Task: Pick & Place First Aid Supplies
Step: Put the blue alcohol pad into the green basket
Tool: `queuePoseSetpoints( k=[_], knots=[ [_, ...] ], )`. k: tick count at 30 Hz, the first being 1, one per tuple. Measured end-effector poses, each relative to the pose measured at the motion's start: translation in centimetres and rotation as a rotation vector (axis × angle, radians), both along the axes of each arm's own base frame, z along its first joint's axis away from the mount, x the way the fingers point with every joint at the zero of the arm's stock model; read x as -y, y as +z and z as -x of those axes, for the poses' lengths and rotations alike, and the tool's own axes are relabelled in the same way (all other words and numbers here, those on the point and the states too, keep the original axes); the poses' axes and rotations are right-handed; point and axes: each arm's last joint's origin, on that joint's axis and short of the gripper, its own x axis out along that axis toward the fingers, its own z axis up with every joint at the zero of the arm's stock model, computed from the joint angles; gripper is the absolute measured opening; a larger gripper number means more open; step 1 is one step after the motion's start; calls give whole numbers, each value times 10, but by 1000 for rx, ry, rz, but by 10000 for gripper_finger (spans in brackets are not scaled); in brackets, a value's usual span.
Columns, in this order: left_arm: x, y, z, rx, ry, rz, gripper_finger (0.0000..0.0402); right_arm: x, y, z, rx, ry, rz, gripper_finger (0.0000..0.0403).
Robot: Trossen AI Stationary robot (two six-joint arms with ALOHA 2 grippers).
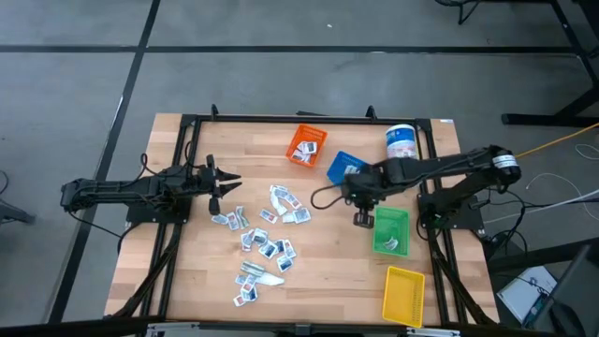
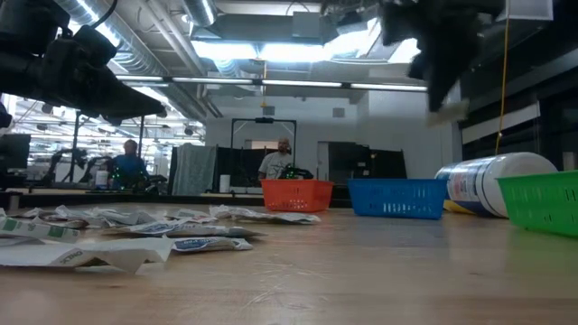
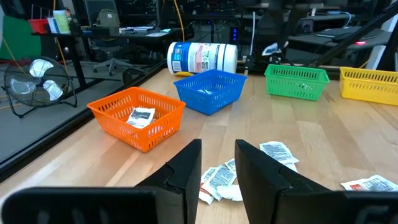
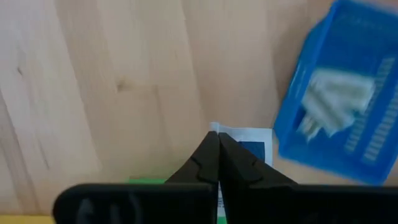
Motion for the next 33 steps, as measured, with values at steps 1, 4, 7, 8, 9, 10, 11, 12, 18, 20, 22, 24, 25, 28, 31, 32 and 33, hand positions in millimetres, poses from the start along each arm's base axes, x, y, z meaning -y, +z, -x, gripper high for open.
queuePoseSetpoints(
  k=[1,4,7,8,9,10,11,12,18,20,22,24,25,28,31,32,33],
  knots=[
    [0,0,0,0,0,0,91,-3,-4,5,-6,-28,-6,3],
    [0,0,0,0,0,0,93,-12,-17,22,-15,-116,-28,3],
    [0,0,0,0,0,0,92,-23,-27,37,-14,-209,-66,3],
    [0,0,0,0,0,0,91,-27,-30,43,-22,-246,-78,3],
    [0,0,0,0,0,0,91,-30,-33,47,-29,-281,-89,3],
    [0,0,0,0,0,0,91,-34,-36,52,-38,-309,-97,3],
    [0,0,0,0,0,0,91,-38,-39,56,-46,-328,-103,3],
    [0,0,0,0,0,0,91,-42,-42,59,-53,-342,-106,3],
    [0,0,0,0,0,0,92,-56,-52,68,-63,-394,-115,3],
    [0,0,0,0,0,0,91,-57,-53,69,-64,-427,-114,3],
    [0,0,0,0,0,0,91,-57,-53,68,-54,-456,-126,3],
    [0,0,0,0,0,0,93,-58,-52,67,-42,-483,-141,4],
    [0,0,0,0,0,0,93,-58,-52,67,-39,-486,-143,4],
    [0,0,0,0,0,0,92,-58,-52,66,-35,-482,-146,8],
    [0,0,0,0,0,0,91,-58,-52,66,-36,-475,-144,16],
    [0,0,0,0,0,0,91,-58,-52,66,-35,-473,-144,18],
    [0,0,0,0,0,0,92,-58,-52,66,-34,-472,-145,20]
  ],
)
